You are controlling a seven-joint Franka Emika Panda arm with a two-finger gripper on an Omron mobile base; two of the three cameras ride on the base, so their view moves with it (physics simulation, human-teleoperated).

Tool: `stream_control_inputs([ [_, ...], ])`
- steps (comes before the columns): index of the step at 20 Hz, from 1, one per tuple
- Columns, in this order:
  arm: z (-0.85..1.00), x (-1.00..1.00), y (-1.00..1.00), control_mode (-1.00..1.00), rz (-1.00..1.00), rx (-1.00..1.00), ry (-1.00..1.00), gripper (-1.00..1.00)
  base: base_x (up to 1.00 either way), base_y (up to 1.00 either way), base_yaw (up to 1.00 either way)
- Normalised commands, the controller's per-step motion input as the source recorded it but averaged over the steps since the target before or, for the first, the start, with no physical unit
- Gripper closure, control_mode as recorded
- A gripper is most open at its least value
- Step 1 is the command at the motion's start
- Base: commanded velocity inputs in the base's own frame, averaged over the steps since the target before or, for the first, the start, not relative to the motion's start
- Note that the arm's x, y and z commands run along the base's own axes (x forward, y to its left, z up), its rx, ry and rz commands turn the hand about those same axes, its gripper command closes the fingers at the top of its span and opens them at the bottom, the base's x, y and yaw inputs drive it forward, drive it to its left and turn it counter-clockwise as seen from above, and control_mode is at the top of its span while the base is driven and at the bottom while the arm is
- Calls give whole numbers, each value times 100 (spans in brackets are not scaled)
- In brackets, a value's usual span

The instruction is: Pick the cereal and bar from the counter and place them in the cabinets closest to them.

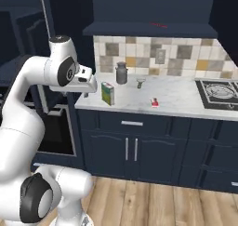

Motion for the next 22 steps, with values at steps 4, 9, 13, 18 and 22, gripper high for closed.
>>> stream_control_inputs([
  [4,0,0,0,100,0,0,0,-100,0,-63,0],
  [9,0,0,0,100,0,0,0,-100,0,-65,0],
  [13,0,0,0,100,0,0,0,-100,0,-66,0],
  [18,0,0,0,100,0,0,0,-100,-3,-55,3],
  [22,0,0,0,100,0,0,0,-100,-3,-14,4],
])
